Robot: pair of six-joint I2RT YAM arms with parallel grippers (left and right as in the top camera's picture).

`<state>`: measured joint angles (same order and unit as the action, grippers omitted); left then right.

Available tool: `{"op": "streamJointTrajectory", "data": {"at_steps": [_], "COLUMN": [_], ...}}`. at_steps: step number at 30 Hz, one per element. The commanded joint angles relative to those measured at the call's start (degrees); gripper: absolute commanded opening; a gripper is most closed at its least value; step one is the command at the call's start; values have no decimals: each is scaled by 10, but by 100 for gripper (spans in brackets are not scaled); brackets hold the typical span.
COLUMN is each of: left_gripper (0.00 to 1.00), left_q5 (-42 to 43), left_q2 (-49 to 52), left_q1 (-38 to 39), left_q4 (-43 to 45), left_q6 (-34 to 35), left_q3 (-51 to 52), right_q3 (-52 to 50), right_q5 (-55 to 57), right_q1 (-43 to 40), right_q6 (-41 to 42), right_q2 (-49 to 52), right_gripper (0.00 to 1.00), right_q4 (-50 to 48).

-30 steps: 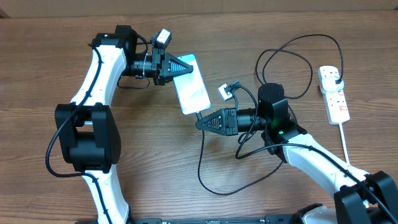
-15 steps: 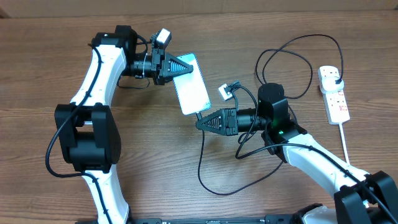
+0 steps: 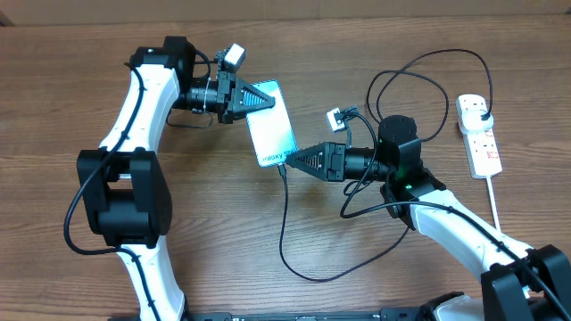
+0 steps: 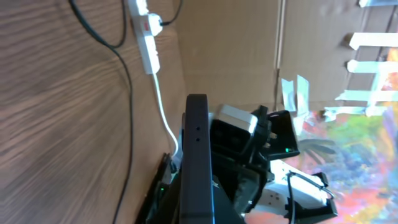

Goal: Plug charger to phone and switch on socket
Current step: 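Open the right gripper and lower the plugged phone toward the table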

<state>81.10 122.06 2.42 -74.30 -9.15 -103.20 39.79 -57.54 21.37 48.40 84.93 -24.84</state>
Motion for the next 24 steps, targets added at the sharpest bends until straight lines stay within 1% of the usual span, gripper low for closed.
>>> {"op": "streamJointTrajectory", "data": {"at_steps": [1,4,7,10,11,14,15,20,21,24], "left_gripper": [4,4,4,4,4,4,4,4,4,4], "left_q5": [-22,-65,-132,-191,-205,-228,-236,-286,-290,-293], "left_q2": [-5,-5,-5,-5,-5,-5,-5,-5,-5,-5], "left_q1": [-15,-22,-27,-31,-32,-33,-33,-33,-33,-33], "left_q4": [0,0,0,0,0,5,8,40,46,65], "left_q6": [6,7,30,50,54,56,60,110,112,116], "left_q3": [0,0,0,0,0,0,0,0,0,0], "right_q3": [12,12,12,12,12,12,12,12,11,11], "right_q5": [9,9,9,9,9,12,14,40,45,57], "right_q1": [-2,-2,-2,-2,-2,-2,-2,-2,-2,-2], "right_q6": [-2,-2,-2,-2,-2,-3,-5,-5,-5,-7], "right_q2": [1,1,1,1,1,1,1,1,1,1], "right_gripper": [41,51,61,69,70,72,76,80,82,93], "right_q4": [-4,-4,-3,0,3,21,29,85,95,120]}}
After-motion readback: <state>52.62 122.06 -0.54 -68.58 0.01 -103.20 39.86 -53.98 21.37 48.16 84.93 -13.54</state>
